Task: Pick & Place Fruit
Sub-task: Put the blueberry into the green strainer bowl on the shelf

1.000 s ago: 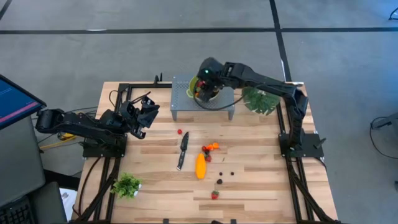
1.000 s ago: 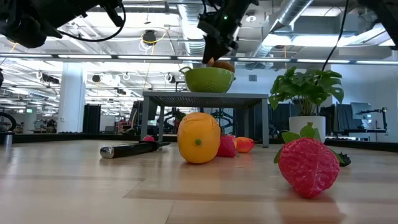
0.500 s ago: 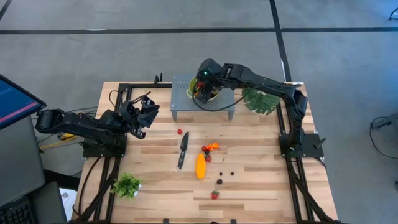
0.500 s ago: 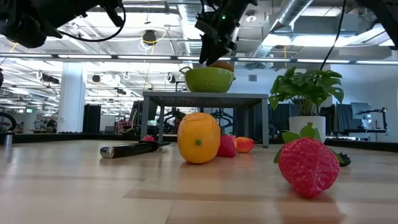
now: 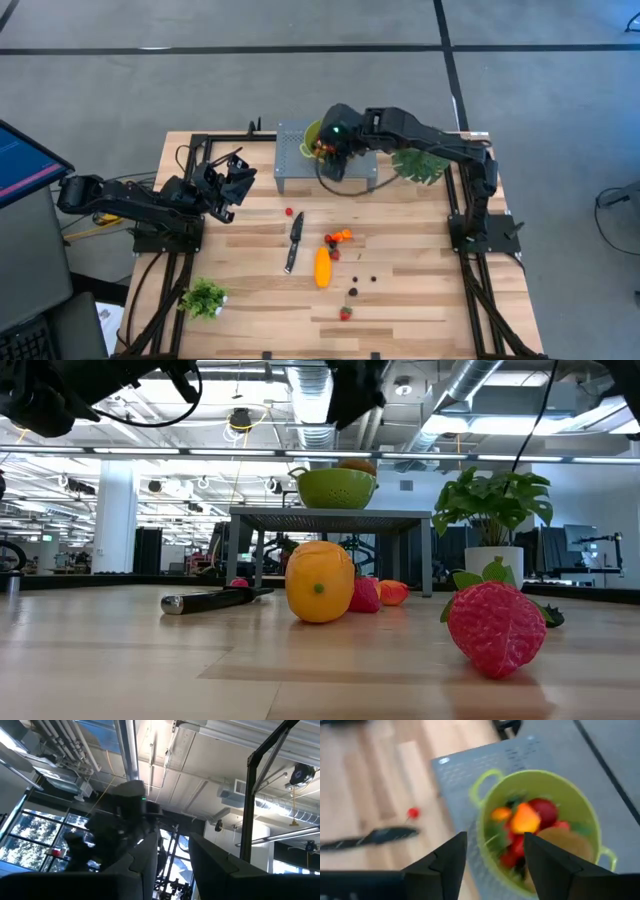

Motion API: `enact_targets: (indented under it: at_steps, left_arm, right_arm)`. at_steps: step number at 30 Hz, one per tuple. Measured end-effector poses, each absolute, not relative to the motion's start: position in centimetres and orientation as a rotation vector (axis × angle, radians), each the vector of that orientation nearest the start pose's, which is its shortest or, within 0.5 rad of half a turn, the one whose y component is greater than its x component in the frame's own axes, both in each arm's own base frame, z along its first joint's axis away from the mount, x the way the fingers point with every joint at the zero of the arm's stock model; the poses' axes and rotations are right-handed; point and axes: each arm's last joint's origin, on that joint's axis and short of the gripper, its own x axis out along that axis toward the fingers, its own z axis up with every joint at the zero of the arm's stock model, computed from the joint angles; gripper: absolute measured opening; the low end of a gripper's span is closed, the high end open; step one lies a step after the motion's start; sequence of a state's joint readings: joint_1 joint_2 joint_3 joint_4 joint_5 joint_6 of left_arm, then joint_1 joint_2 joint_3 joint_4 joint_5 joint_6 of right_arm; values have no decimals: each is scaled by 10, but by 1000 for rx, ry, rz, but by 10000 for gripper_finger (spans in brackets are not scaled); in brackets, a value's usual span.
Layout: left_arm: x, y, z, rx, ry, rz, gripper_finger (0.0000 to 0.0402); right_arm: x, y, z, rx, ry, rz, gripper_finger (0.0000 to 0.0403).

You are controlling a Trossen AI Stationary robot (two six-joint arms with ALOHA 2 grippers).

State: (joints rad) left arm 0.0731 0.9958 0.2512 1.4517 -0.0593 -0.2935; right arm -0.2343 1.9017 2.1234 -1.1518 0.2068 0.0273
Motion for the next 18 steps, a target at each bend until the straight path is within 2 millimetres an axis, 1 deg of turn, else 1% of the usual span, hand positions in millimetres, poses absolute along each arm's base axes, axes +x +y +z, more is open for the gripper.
enact_targets:
  at_steps: [3, 7, 11, 14, 18]
  left_arm:
    - [170, 14, 266, -276, -721, 22, 106]
    - [170, 14, 266, -276, -721, 22, 106]
    - [170, 14, 266, -275, -720, 19, 106]
    - [170, 14, 266, -275, -720, 19, 106]
    - [170, 14, 266, -275, -720, 19, 106]
  right_arm:
    - [372, -72, 393, 13, 993, -366, 169]
    - [364, -41, 391, 45, 1113, -339, 152]
    - [352, -11, 385, 75, 1256, -338, 137]
    - [352, 14, 380, 63, 1270, -307, 127]
    - [344, 50, 377, -24, 1280, -238, 116]
